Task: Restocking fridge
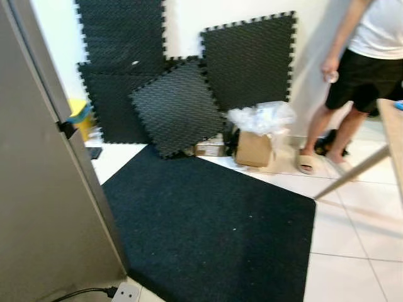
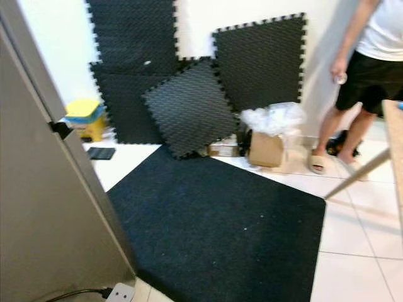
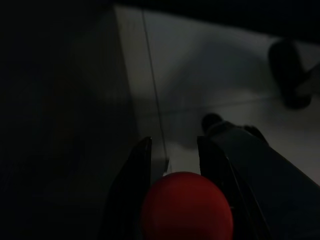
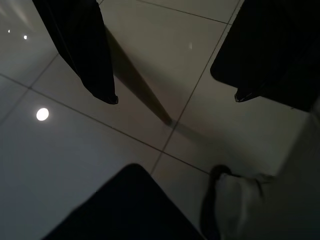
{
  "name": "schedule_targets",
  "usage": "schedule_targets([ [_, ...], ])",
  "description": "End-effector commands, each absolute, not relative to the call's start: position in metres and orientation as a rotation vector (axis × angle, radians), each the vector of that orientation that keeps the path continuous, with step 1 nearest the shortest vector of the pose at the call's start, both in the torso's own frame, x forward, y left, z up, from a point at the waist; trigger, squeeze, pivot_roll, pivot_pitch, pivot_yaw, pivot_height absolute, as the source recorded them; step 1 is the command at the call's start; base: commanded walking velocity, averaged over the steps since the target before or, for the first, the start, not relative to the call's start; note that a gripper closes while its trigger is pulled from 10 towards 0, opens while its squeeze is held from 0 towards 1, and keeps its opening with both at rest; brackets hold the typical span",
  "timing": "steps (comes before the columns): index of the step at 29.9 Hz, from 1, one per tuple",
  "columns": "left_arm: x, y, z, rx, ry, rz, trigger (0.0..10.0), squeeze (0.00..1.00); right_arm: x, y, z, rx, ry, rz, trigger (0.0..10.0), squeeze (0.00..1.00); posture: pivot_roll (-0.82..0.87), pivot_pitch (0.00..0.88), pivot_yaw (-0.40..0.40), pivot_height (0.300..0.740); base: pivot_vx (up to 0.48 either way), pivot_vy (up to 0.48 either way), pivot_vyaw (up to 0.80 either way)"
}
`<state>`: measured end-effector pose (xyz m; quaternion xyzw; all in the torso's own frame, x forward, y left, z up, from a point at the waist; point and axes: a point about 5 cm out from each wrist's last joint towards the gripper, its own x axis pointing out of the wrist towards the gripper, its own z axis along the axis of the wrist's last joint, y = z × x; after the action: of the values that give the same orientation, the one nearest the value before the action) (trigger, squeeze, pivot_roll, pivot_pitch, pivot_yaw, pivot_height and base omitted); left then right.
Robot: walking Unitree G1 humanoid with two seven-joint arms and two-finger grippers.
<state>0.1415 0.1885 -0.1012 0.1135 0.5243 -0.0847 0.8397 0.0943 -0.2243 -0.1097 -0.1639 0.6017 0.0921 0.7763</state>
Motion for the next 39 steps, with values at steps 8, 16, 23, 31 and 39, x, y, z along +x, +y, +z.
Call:
schedule_targets([
  [8, 0.1309, 0.1893, -0.1049, 0.250, 1.142, -0.188, 10.0, 0.00, 0.0973, -0.2212, -0.1096, -0.338, 1.294, 0.199, 10.0, 0.00, 0.05, 0.000, -0.007, 0.740, 0.000, 0.000, -0.58],
  [16, 0.1309, 0.1878, -0.1051, 0.247, 1.141, -0.190, 10.0, 0.00, 0.0977, -0.2216, -0.1095, -0.339, 1.294, 0.200, 10.0, 0.00, 0.05, 0.000, -0.012, 0.740, 0.000, 0.000, -0.59],
  [23, 0.1303, 0.1872, -0.1053, 0.245, 1.143, -0.191, 10.0, 0.00, 0.0981, -0.2221, -0.1092, -0.338, 1.293, 0.201, 10.0, 0.00, 0.05, 0.000, -0.011, 0.740, 0.000, 0.000, -0.59],
  [31, 0.1301, 0.1874, -0.1053, 0.244, 1.142, -0.190, 10.0, 0.00, 0.0988, -0.2227, -0.1089, -0.337, 1.293, 0.202, 10.0, 0.00, 0.05, 0.000, -0.011, 0.740, 0.000, 0.000, -0.59],
  [39, 0.1307, 0.1868, -0.1051, 0.228, 1.136, -0.181, 10.0, 0.00, 0.0989, -0.2227, -0.1089, -0.337, 1.288, 0.200, 10.0, 0.00, 0.05, 0.000, -0.009, 0.740, 0.000, 0.000, -0.27],
])
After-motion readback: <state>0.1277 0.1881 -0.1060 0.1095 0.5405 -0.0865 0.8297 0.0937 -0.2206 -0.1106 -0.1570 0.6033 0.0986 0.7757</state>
